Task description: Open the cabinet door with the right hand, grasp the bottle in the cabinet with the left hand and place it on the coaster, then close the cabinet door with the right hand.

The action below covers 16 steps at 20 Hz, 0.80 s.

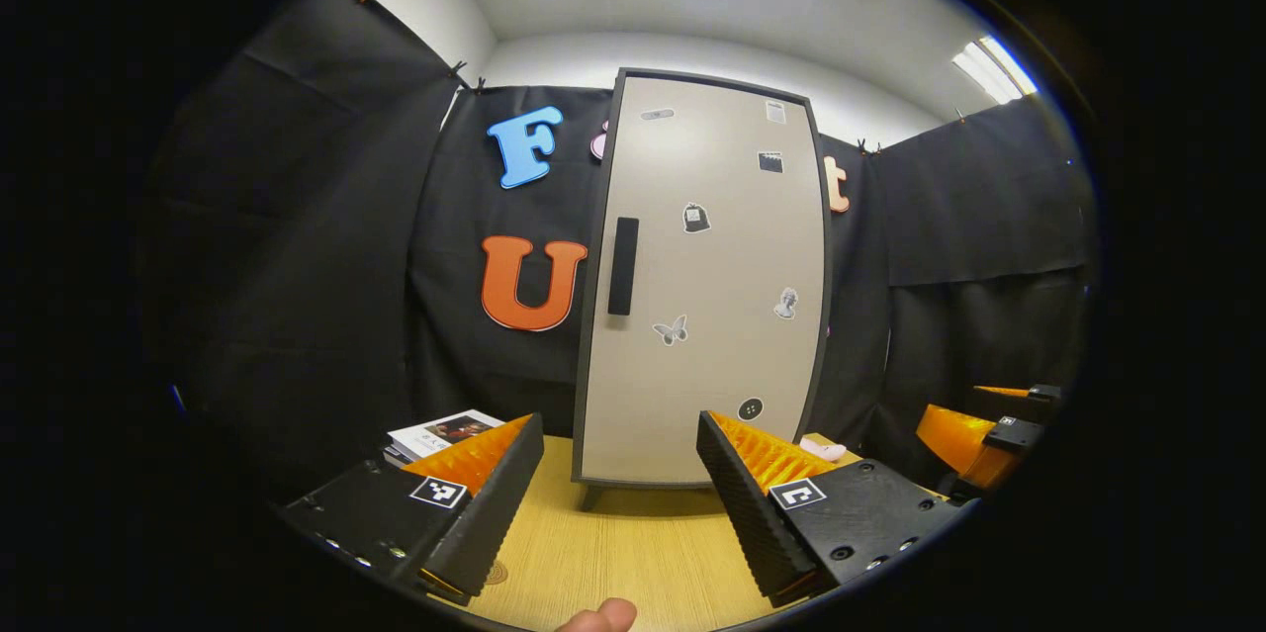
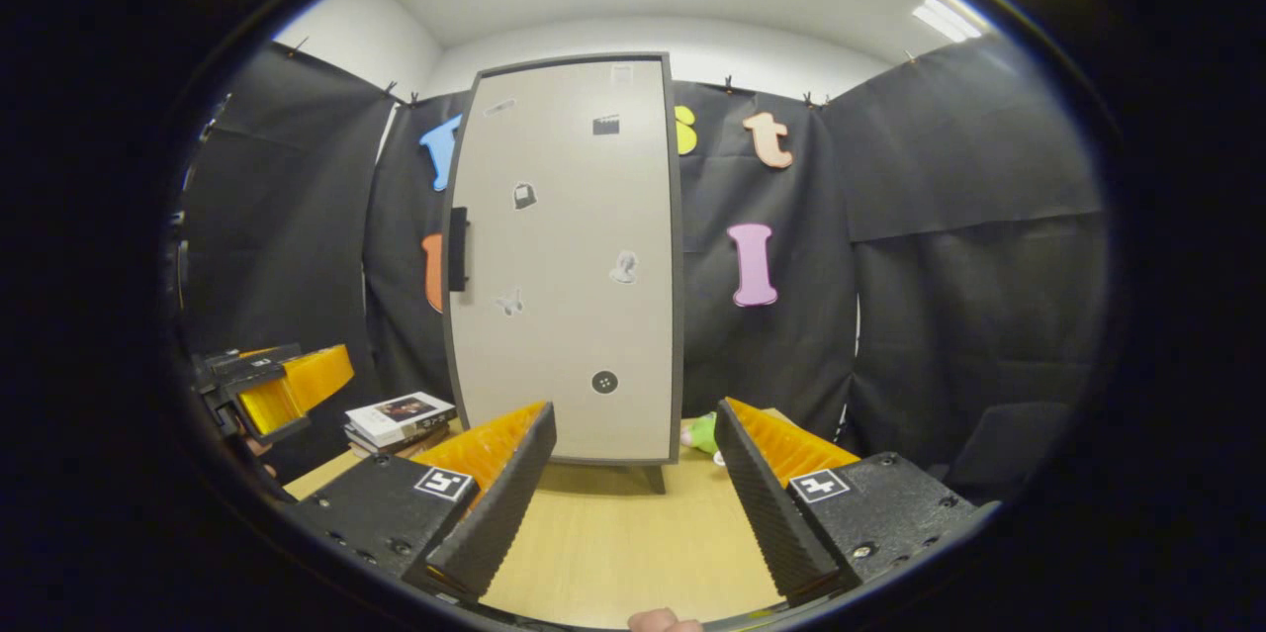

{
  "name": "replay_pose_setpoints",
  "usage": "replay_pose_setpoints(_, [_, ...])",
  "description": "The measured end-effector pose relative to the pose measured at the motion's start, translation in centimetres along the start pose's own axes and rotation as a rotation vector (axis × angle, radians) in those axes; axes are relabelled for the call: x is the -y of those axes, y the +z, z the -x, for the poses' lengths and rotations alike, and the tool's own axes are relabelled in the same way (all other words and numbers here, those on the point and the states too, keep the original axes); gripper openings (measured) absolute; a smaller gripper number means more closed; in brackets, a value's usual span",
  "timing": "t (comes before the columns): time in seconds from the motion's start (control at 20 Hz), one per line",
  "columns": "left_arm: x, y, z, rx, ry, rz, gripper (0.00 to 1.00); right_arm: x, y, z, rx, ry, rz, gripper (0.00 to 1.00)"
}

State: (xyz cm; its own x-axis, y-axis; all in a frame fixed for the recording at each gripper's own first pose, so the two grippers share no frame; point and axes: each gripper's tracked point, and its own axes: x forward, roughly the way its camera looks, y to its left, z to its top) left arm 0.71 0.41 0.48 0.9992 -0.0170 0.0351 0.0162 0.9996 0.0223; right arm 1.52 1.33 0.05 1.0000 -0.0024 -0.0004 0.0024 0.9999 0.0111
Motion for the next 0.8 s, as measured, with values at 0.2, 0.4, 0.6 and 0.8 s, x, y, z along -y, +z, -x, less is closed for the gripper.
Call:
replay_pose_setpoints(0.2, [-0.9,0.2,0.1,0.003,0.012,-0.003,0.95,-0.8,0.1,-0.2,-0.004,0.013,0.000,1.00])
replay_pose_setpoints(0.4, [-1.4,0.4,0.5,0.008,0.017,-0.010,0.95,-1.7,0.4,-0.7,-0.006,0.028,0.014,1.00])
replay_pose_setpoints(0.6, [-1.9,0.4,1.2,0.008,0.019,-0.026,0.95,-4.4,2.8,-3.3,0.013,0.101,0.053,1.00])
replay_pose_setpoints(0.8, [-2.5,0.0,2.0,-0.008,0.027,-0.022,0.95,-9.5,5.4,-7.4,0.028,0.206,0.065,1.00])
